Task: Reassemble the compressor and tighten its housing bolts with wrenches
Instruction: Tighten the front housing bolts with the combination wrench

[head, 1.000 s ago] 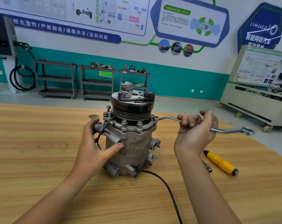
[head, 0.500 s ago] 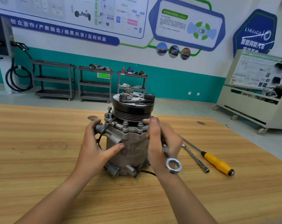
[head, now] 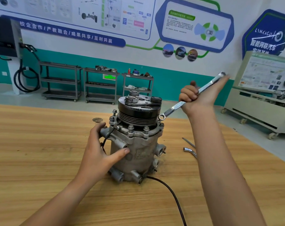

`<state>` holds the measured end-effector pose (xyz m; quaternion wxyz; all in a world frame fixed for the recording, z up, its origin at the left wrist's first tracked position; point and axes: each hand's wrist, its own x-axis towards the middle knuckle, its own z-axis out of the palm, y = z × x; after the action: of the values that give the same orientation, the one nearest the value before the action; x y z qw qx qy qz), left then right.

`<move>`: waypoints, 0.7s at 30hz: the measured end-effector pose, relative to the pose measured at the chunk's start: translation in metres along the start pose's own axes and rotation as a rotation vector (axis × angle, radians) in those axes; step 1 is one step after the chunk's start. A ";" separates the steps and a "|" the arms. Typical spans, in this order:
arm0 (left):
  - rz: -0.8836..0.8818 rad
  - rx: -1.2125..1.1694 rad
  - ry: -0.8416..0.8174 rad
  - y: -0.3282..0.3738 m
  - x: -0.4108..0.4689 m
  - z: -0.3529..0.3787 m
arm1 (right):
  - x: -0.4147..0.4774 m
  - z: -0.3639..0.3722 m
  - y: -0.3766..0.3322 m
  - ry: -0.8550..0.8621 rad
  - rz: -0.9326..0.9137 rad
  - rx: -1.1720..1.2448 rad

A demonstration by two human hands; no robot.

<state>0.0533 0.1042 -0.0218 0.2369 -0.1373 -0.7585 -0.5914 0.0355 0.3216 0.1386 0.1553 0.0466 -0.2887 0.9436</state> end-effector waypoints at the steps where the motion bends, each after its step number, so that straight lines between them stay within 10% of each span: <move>1: 0.000 0.001 -0.001 0.000 0.000 0.000 | 0.010 -0.005 0.001 0.040 0.061 0.023; 9: 0.024 0.000 -0.005 0.001 0.001 -0.001 | 0.062 -0.032 0.024 0.061 0.381 -0.007; 21: 0.036 -0.015 0.007 -0.002 0.002 0.001 | 0.070 -0.012 0.056 0.091 0.370 -0.465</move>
<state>0.0508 0.1041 -0.0226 0.2492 -0.1506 -0.7507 -0.5930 -0.0489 0.3034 0.1115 0.0000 -0.0861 -0.4935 0.8655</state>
